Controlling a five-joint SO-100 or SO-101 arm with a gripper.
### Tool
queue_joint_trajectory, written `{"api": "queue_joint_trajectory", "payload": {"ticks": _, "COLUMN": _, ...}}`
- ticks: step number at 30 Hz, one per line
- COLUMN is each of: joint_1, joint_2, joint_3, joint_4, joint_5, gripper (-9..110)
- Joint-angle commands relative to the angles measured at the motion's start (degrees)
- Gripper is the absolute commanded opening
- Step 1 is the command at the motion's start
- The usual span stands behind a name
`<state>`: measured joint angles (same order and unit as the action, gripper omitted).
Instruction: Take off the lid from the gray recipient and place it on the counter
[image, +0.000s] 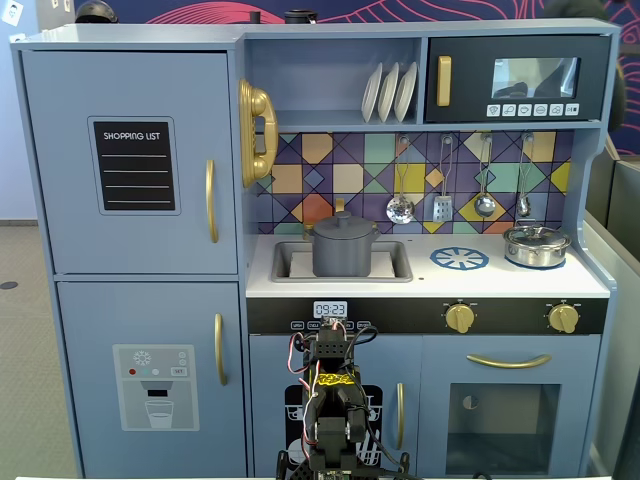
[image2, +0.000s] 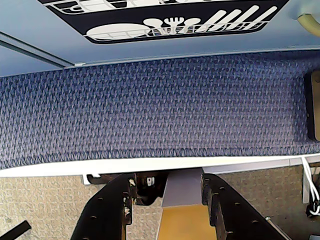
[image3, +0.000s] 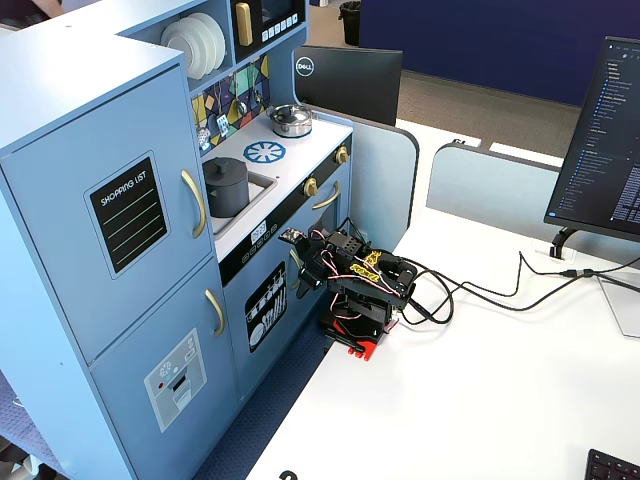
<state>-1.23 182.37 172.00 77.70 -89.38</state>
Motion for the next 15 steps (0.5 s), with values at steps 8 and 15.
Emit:
{"api": "queue_joint_trajectory", "payload": {"ticks": 8, "joint_1": 7.2, "joint_2": -0.3, "joint_3": 0.0, "joint_4": 9.8, "joint_5": -0.6, "gripper": 0}}
{"api": "queue_joint_trajectory", "payload": {"ticks": 15, "joint_1": 7.5, "joint_2": -0.4, "joint_3": -0.8, "joint_4": 6.9, "joint_5": -0.1, "gripper": 0}}
